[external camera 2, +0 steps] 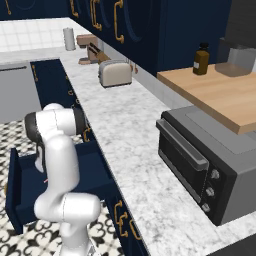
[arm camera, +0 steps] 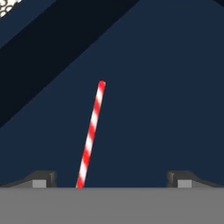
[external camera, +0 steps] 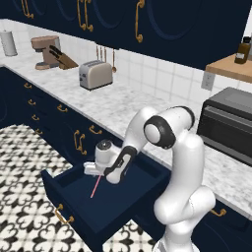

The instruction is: Take a straw from the drawer in front and place it inside the glass cup on the dining counter.

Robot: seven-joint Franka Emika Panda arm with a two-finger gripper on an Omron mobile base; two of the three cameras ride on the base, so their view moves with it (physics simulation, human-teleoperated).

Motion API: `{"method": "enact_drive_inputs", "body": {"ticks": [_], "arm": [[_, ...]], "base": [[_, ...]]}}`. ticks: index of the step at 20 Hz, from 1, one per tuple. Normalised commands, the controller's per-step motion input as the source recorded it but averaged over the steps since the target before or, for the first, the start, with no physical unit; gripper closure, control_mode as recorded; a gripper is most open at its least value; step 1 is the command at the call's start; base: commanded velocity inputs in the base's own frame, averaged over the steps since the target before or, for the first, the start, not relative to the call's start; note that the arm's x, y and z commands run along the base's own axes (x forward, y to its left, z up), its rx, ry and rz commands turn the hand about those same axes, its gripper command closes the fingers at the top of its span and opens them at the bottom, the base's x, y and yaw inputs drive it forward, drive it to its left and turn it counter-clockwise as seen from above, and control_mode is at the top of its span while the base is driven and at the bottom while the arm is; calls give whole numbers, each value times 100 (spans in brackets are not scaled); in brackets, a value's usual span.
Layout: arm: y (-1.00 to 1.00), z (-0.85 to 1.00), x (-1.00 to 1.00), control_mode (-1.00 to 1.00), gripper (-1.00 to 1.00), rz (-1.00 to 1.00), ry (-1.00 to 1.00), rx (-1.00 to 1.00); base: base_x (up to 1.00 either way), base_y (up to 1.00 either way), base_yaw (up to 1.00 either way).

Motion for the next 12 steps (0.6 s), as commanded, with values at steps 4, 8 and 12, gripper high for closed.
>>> {"method": "enact_drive_inputs", "body": {"ticks": [4,8,12], "arm": [[17,-23,7,-100,-100,-1,4,0],[15,-25,11,-100,-100,-1,6,0],[9,-20,22,-100,-100,-2,3,0]], "base": [[0,0,0],[0,0,0],[0,0,0]]}}
